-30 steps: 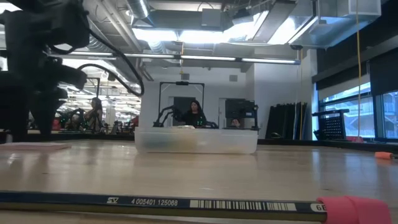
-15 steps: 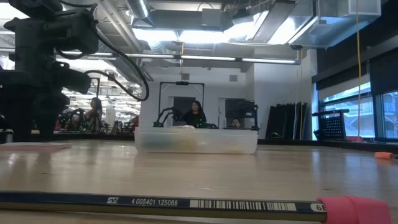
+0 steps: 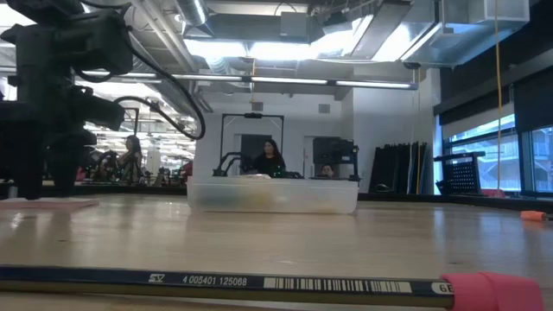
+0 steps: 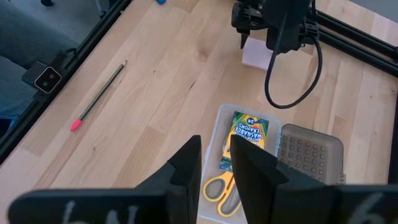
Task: Pack school essentials
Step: Put the pink sticky note into the black supply box
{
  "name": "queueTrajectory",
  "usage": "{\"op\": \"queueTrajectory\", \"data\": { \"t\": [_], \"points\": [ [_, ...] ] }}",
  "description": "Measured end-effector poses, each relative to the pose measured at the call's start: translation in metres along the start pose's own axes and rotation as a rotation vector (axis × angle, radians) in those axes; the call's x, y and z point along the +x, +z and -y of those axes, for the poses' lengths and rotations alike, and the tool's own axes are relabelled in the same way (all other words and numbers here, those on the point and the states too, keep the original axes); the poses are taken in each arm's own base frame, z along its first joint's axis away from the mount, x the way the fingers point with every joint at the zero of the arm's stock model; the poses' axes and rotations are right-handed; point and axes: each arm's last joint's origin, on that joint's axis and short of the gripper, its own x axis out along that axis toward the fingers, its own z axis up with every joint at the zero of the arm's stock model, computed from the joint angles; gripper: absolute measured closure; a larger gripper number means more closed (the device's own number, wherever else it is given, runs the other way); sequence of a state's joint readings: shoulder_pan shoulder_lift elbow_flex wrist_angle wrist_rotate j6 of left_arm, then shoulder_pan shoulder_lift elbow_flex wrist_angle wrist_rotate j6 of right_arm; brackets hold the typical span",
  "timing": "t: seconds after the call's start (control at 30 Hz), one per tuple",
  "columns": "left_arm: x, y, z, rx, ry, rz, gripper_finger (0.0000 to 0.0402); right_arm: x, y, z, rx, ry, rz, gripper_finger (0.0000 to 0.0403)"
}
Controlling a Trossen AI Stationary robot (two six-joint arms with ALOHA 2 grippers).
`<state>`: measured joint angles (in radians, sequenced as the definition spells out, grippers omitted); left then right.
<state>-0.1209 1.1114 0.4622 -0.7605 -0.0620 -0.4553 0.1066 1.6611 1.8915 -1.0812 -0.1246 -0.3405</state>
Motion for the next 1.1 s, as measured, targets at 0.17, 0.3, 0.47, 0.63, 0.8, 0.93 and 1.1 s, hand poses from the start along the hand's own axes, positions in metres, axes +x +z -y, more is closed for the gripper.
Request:
{"op": "queueTrajectory", "data": {
  "t": [0.17,0.3,0.47,0.63,0.8,0.93,1.1],
  "points": [
    [0.0000,-0.0016,0.0011,0.000,0.046,0.015,0.0002,0.0000,0.0000,-0.0001,-0.001,0.000,0.000,0.0315],
    [0.0017,-0.0018,0.0020,0.001,0.043,-0.001,0.0002,0.0000,0.0000,-0.0001,0.000,0.000,0.000,0.0315],
    [0.0060,-0.0013,0.0026,0.005,0.055,-0.026,0.0002,0.0000,0.0001,-0.0001,0.000,0.000,0.000,0.0315],
    [0.0090,0.0001,0.0037,0.016,0.058,-0.044,0.0002,0.0000,0.0000,-0.0001,0.000,0.000,0.000,0.0315],
    [0.0095,0.0006,0.0039,0.015,0.054,-0.042,0.0003,0.0000,0.0001,-0.0001,0.000,0.000,0.000,0.0315],
    [0.0096,0.0007,0.0040,0.016,0.053,-0.041,0.0003,0.0000,0.0000,-0.0001,0.000,0.000,0.000,0.0315],
    [0.0098,0.0008,0.0040,0.015,0.052,-0.040,0.0005,0.0000,0.0000,0.0000,0.000,0.000,0.000,0.0315]
  ]
}}
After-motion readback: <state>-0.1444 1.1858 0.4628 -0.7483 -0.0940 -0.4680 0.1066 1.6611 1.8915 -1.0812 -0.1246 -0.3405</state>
